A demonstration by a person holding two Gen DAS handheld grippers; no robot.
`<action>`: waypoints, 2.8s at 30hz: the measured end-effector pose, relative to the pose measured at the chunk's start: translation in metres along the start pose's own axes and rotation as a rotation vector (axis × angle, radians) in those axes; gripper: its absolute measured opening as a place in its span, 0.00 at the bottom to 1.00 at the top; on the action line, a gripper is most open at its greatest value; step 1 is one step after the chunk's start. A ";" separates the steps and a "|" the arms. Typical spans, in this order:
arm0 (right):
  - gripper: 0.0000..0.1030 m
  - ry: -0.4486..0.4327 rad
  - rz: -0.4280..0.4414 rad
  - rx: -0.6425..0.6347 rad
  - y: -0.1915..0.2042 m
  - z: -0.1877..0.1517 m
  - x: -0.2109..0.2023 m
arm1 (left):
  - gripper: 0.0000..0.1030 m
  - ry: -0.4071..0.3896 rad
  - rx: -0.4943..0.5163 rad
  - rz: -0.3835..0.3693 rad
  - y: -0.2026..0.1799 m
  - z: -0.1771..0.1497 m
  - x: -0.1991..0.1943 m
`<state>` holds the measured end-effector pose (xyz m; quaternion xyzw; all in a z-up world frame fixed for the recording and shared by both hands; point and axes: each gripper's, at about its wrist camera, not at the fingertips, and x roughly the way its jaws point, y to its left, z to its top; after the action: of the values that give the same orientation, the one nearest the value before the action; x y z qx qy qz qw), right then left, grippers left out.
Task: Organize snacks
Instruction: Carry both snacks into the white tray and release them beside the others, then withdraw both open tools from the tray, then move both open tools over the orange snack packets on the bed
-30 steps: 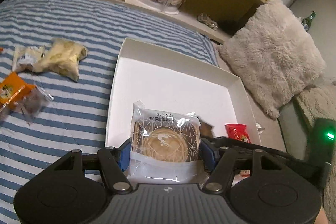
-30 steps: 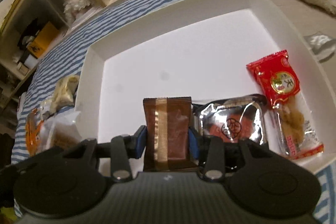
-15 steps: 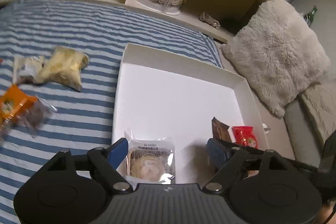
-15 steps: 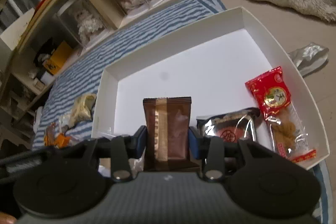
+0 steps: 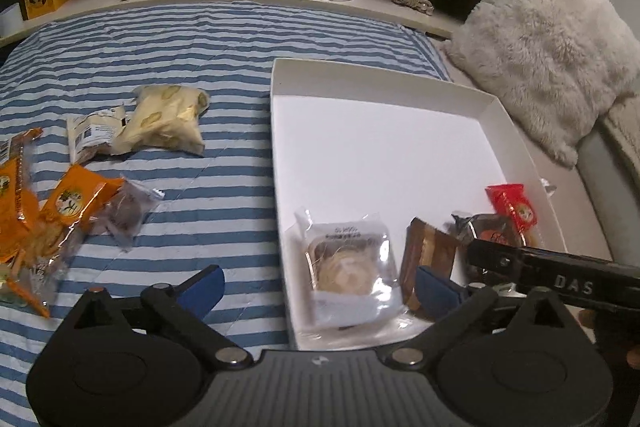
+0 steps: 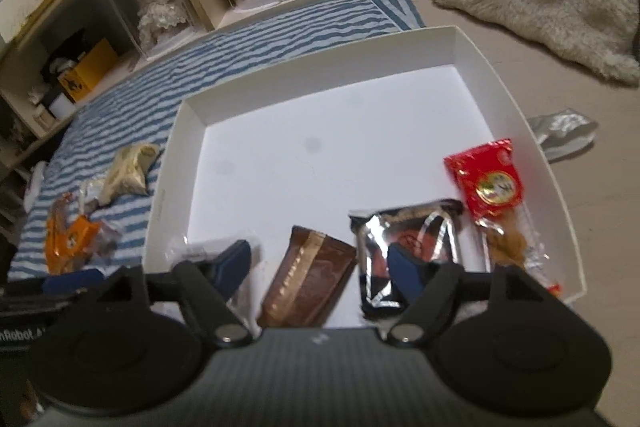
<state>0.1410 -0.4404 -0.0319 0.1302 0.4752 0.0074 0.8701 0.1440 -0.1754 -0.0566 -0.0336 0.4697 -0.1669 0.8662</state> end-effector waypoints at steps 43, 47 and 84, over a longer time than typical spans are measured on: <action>0.99 -0.045 -0.062 -0.205 0.094 -0.025 -0.019 | 1.00 -0.029 -0.067 0.146 0.136 -0.022 -0.063; 0.99 -0.054 -0.023 -0.213 0.110 -0.029 -0.014 | 1.00 -0.041 -0.089 0.163 0.156 -0.024 -0.070; 0.22 0.011 0.428 -0.354 0.267 -0.080 0.064 | 1.00 -0.235 -0.586 0.095 0.287 -0.018 -0.042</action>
<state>0.1392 -0.1563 -0.0630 0.0737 0.4328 0.2746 0.8555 0.1819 0.1104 -0.0942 -0.2789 0.3955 0.0210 0.8748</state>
